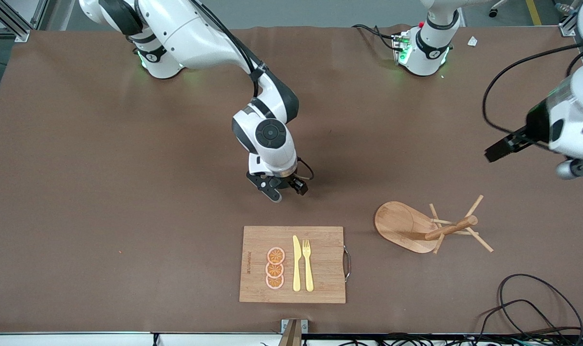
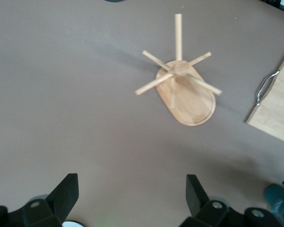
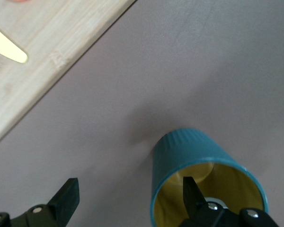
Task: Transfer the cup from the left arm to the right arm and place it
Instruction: 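Grasp the teal mug rim with the right gripper while the left withdraws, then carry the teal mug away from the board with the right gripper, then set the teal mug down and open the right gripper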
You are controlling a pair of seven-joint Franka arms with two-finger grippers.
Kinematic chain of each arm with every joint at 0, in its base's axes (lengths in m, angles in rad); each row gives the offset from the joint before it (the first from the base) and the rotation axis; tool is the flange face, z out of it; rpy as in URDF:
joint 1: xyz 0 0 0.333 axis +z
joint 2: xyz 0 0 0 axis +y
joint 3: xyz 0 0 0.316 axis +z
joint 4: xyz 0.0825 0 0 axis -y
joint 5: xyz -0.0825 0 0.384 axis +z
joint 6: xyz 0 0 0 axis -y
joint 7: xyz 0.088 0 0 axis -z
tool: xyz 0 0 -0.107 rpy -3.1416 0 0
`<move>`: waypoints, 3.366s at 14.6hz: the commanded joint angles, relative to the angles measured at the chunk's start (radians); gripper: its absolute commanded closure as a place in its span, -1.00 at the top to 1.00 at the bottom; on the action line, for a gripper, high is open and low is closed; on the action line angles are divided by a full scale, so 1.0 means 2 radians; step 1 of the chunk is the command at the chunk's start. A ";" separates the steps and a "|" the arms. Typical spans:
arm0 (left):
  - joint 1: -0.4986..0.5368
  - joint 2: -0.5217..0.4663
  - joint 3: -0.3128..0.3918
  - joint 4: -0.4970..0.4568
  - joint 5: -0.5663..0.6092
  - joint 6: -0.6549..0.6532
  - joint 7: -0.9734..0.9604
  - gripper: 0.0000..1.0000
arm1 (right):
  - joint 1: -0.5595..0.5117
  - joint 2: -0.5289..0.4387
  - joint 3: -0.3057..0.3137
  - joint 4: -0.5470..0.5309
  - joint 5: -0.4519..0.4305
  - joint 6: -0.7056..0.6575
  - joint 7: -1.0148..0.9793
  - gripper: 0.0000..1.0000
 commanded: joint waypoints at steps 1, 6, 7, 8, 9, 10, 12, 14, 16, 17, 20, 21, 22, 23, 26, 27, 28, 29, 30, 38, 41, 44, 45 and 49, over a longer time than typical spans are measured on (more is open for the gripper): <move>-0.003 -0.042 0.038 -0.022 -0.014 -0.017 0.091 1.00 | -0.006 -0.002 -0.002 0.004 0.000 -0.020 -0.065 -0.19; -0.019 -0.086 0.098 -0.067 -0.015 -0.027 0.217 1.00 | -0.006 -0.004 -0.003 0.004 0.000 -0.039 -0.079 -0.92; -0.023 -0.096 0.103 -0.081 -0.017 -0.026 0.218 1.00 | -0.006 -0.005 -0.002 0.004 0.000 -0.039 -0.079 -0.95; -0.032 -0.112 0.111 -0.103 -0.021 -0.021 0.218 1.00 | -0.007 -0.005 -0.003 0.004 0.000 -0.040 -0.082 -0.98; -0.038 -0.128 0.121 -0.123 -0.027 -0.010 0.218 1.00 | -0.009 -0.007 -0.003 0.004 0.000 -0.042 -0.086 -0.99; -0.046 -0.145 0.129 -0.145 -0.032 0.003 0.218 1.00 | -0.012 -0.011 -0.004 0.005 0.000 -0.052 -0.095 -0.99; -0.057 -0.168 0.130 -0.173 -0.033 0.024 0.216 1.00 | -0.035 -0.033 -0.004 0.006 0.000 -0.089 -0.144 -0.99; -0.076 -0.169 0.133 -0.177 -0.033 0.030 0.216 1.00 | -0.054 -0.058 -0.005 0.004 -0.006 -0.139 -0.214 -0.99; -0.115 -0.170 0.158 -0.177 -0.034 0.033 0.215 1.00 | -0.114 -0.090 -0.006 0.001 -0.006 -0.177 -0.310 -0.99; -0.118 -0.170 0.159 -0.179 -0.036 0.034 0.216 1.00 | -0.143 -0.102 -0.006 -0.002 -0.006 -0.187 -0.359 -0.99; -0.118 -0.166 0.163 -0.174 -0.060 0.033 0.217 1.00 | -0.228 -0.117 -0.005 -0.015 -0.003 -0.180 -0.485 -0.99; -0.116 -0.165 0.163 -0.173 -0.062 0.033 0.218 1.00 | -0.250 -0.117 -0.005 -0.025 -0.003 -0.162 -0.512 -0.99; -0.114 -0.165 0.163 -0.173 -0.062 0.033 0.218 1.00 | -0.272 -0.116 -0.005 -0.034 -0.003 -0.146 -0.548 -0.99; -0.114 -0.163 0.163 -0.173 -0.062 0.033 0.218 1.00 | -0.299 -0.114 -0.004 -0.043 -0.001 -0.130 -0.591 -0.99; -0.101 -0.145 0.156 -0.164 -0.060 0.032 0.219 1.00 | -0.347 -0.113 -0.004 -0.116 0.000 -0.031 -0.674 -0.99; -0.082 -0.138 0.147 -0.157 -0.061 0.032 0.221 1.00 | -0.358 -0.113 -0.004 -0.141 0.000 0.006 -0.687 -0.99; -0.070 -0.137 0.130 -0.154 -0.060 0.032 0.228 1.00 | -0.368 -0.112 -0.004 -0.161 0.000 0.034 -0.699 -0.99; -0.070 -0.137 0.127 -0.153 -0.057 0.032 0.234 1.00 | -0.377 -0.112 -0.004 -0.175 0.000 0.056 -0.713 -0.99; -0.070 -0.137 0.127 -0.153 -0.057 0.032 0.237 1.00 | -0.381 -0.111 -0.004 -0.178 0.000 0.062 -0.727 -0.99; -0.070 -0.153 0.131 -0.154 -0.054 0.026 0.232 1.00 | -0.383 -0.114 -0.005 -0.157 -0.001 0.057 -0.728 1.00; -0.067 -0.174 0.133 -0.173 -0.051 0.024 0.234 1.00 | -0.379 -0.160 -0.005 -0.149 -0.007 0.017 -0.730 1.00; -0.069 -0.176 0.131 -0.175 -0.041 0.023 0.235 1.00 | -0.378 -0.215 -0.004 -0.142 -0.007 -0.046 -0.731 1.00; -0.067 -0.176 0.130 -0.175 -0.039 0.023 0.238 1.00 | -0.378 -0.232 -0.004 -0.142 -0.007 -0.055 -0.731 1.00; -0.066 -0.178 0.132 -0.177 -0.038 0.023 0.245 1.00 | -0.378 -0.301 -0.004 -0.134 -0.008 -0.131 -0.725 1.00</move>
